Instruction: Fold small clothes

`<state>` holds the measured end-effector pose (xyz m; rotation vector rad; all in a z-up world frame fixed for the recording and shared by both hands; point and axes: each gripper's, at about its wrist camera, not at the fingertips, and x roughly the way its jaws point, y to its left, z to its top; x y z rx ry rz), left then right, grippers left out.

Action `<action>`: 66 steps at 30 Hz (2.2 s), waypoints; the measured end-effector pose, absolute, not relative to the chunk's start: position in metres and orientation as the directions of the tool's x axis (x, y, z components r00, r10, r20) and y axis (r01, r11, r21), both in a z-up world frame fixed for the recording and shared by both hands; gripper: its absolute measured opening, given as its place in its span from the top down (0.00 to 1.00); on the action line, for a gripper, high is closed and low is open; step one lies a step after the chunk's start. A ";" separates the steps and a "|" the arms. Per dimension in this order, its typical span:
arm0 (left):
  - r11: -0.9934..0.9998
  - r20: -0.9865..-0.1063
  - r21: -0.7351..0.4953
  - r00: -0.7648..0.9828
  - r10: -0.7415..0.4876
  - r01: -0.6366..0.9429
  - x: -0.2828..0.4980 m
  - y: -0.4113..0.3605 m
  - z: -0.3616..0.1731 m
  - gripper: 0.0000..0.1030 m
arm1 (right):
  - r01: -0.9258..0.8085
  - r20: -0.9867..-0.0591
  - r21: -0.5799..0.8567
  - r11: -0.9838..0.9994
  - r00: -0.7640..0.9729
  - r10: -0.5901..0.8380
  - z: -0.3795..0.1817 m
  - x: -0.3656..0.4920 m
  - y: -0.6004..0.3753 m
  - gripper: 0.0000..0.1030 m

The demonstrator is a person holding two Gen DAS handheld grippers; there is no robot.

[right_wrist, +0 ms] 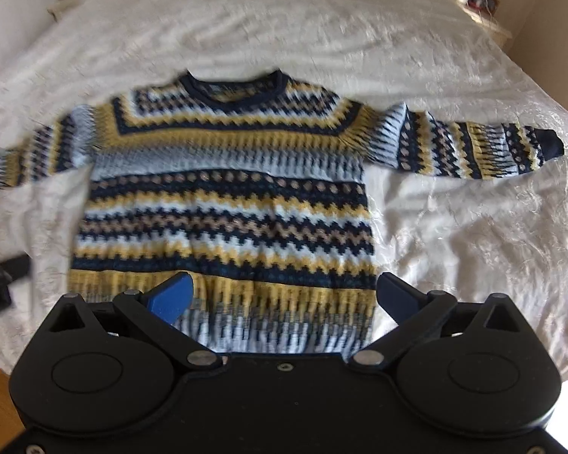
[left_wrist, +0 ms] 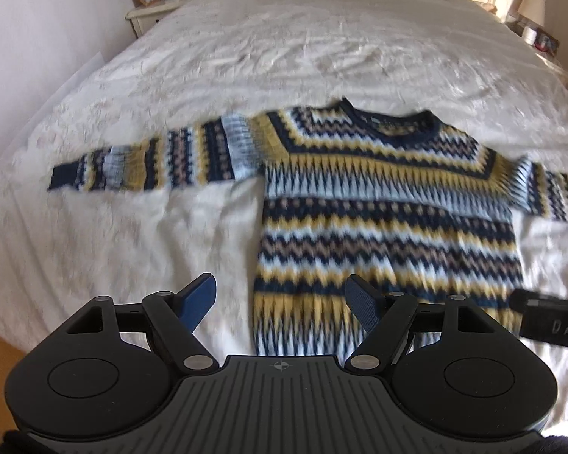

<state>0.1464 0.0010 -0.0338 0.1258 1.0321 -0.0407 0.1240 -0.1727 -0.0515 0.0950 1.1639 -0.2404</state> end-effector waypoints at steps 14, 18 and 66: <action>0.962 -0.843 0.145 0.538 -0.003 0.232 0.223 -0.033 -0.037 0.31 | 0.379 -0.950 0.057 0.923 0.306 -0.067 -0.072 0.162 -0.198 0.01; 0.968 -0.870 0.125 0.493 0.000 0.220 0.224 -0.041 -0.042 0.33 | 0.388 -0.953 0.086 0.917 0.302 -0.038 -0.078 0.168 -0.212 0.01; 0.998 -0.892 0.062 0.450 0.051 0.008 0.193 -0.231 -0.039 0.41 | 0.721 -0.871 0.328 0.610 0.480 -0.100 -0.169 0.189 -0.704 0.15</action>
